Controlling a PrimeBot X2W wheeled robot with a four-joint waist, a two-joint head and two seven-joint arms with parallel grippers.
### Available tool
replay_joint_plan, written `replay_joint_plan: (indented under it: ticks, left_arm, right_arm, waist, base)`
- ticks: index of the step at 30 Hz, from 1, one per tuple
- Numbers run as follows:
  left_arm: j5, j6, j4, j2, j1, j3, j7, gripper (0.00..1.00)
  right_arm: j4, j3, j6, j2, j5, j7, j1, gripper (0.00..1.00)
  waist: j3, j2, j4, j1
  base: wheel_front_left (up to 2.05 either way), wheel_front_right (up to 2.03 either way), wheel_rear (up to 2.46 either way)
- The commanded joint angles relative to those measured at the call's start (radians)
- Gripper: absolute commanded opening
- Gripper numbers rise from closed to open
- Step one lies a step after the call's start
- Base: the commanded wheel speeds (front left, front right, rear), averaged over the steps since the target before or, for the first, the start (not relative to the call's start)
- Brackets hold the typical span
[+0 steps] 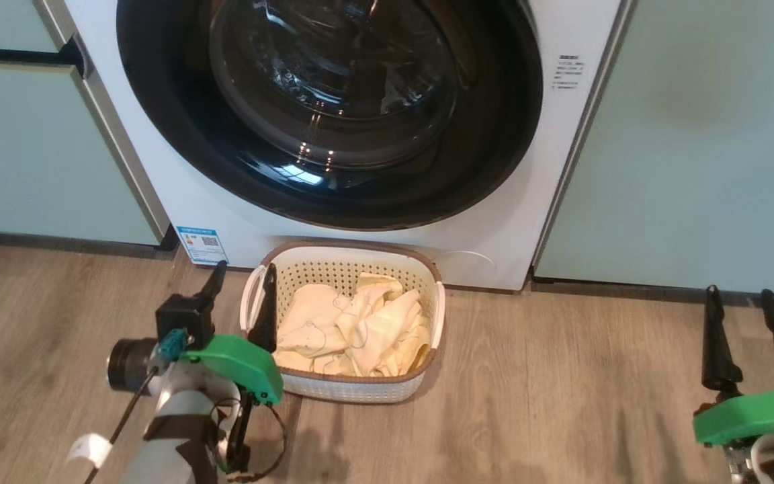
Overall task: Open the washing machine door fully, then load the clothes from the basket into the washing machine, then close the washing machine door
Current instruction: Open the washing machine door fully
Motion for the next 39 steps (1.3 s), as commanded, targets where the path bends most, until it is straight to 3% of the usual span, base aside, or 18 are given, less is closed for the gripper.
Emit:
replay_joint_plan:
  ticks: [1, 28, 31, 33, 34, 35, 38, 39]
  left_arm:
    - [-0.003, 0.006, -0.031, 0.02, -0.047, 0.034, -0.006, 1.0]
    - [0.002, 0.023, -0.043, 0.02, -0.035, 0.042, -0.006, 1.0]
    - [-0.003, 0.027, -0.046, 0.02, -0.035, 0.037, -0.006, 1.0]
    - [-0.005, 0.027, -0.047, 0.02, -0.036, 0.036, -0.006, 1.0]
    - [-0.005, 0.026, -0.047, 0.02, -0.037, 0.035, -0.006, 1.0]
    - [-0.005, 0.026, -0.047, 0.02, -0.038, 0.035, -0.006, 1.0]
    - [-0.006, 0.024, -0.047, 0.02, -0.04, 0.031, -0.006, 1.0]
    - [-0.006, 0.023, -0.048, 0.02, -0.04, 0.03, -0.006, 1.0]
  right_arm:
    - [-0.034, 0.025, 0.004, -0.015, -0.001, -0.011, -0.046, 1.0]
    - [-0.053, 0.047, 0.004, -0.015, -0.03, -0.011, -0.036, 0.99]
    - [-0.053, 0.048, 0.004, -0.015, -0.027, -0.011, -0.041, 0.85]
    - [-0.051, 0.05, 0.004, -0.015, -0.022, -0.011, -0.046, 0.67]
    - [-0.05, 0.051, 0.004, -0.015, -0.019, -0.011, -0.049, 0.49]
    - [-0.05, 0.053, 0.004, -0.015, -0.011, -0.011, -0.051, 0.4]
    - [-0.045, 0.051, 0.004, -0.015, 0.02, -0.011, -0.062, 0.0]
    - [-0.042, 0.049, 0.004, -0.015, 0.04, -0.011, -0.067, 0.0]
  waist:
    - [-0.002, 0.0, 0.0, 0.0]
    - [-0.015, 0.0, -0.004, 0.0]
    - [-0.014, 0.0, -0.004, 0.0]
    - [-0.012, 0.0, -0.003, 0.0]
    - [-0.011, 0.0, -0.002, 0.0]
    - [-0.01, 0.0, -0.001, 0.0]
    - [-0.006, 0.0, 0.004, 0.0]
    - [-0.004, 0.0, 0.006, 0.0]
  base:
    - [0.79, 0.79, -1.57]
    - [0.13, 0.13, -0.26]
    - [0.0, 0.0, 0.0]
    - [0.0, 0.0, 0.0]
    - [0.0, 0.0, 0.0]
    - [0.0, 0.0, 0.0]
    - [0.0, 0.0, 0.0]
    - [0.0, 0.0, 0.0]
